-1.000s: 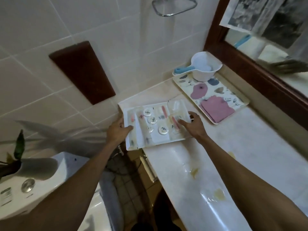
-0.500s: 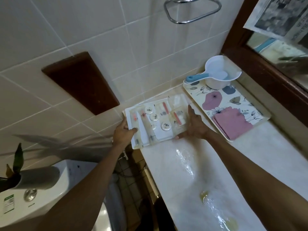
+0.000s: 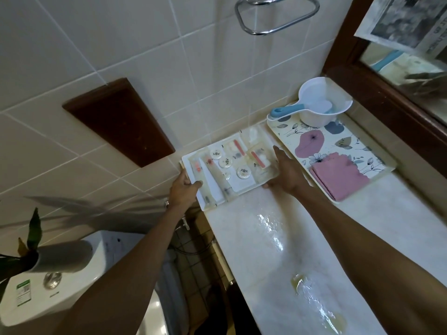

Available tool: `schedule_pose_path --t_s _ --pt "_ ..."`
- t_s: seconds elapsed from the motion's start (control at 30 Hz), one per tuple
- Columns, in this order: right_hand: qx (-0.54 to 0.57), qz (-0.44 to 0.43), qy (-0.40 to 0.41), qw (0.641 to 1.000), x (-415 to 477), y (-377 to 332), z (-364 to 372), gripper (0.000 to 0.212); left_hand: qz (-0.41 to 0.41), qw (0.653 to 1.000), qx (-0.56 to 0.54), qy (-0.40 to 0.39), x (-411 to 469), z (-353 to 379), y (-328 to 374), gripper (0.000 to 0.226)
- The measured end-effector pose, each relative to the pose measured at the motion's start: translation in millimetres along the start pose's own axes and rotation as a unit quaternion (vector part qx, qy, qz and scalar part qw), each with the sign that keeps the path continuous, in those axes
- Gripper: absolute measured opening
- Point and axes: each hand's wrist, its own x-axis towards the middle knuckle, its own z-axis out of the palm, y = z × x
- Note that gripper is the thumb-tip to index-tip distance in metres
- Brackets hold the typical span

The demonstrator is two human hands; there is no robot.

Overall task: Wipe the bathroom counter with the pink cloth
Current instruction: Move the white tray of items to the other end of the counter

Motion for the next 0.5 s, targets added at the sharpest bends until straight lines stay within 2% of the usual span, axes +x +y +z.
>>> schedule_pose_path --t_s 0.23,0.33,0.4,0.5 --pt "-0.010 0.012 0.054 0.998 0.0 -6.8 -2.5 0.113 -0.006 1.000 0.021 -0.015 2.5 -1.2 1.5 0.063" --pt "0.011 0.011 0.064 0.998 -7.2 -6.9 -2.2 0.105 -0.011 0.999 0.040 -0.016 -2.4 -2.7 5.1 0.051" --pt "0.041 0.022 0.074 0.996 -16.9 -6.3 -4.2 0.095 0.012 0.995 0.098 0.013 -11.7 -3.7 11.4 0.045" --pt "0.027 0.022 0.081 0.996 -45.1 -2.9 -15.7 0.074 0.098 0.963 0.225 0.110 -32.0 5.8 26.7 0.047"
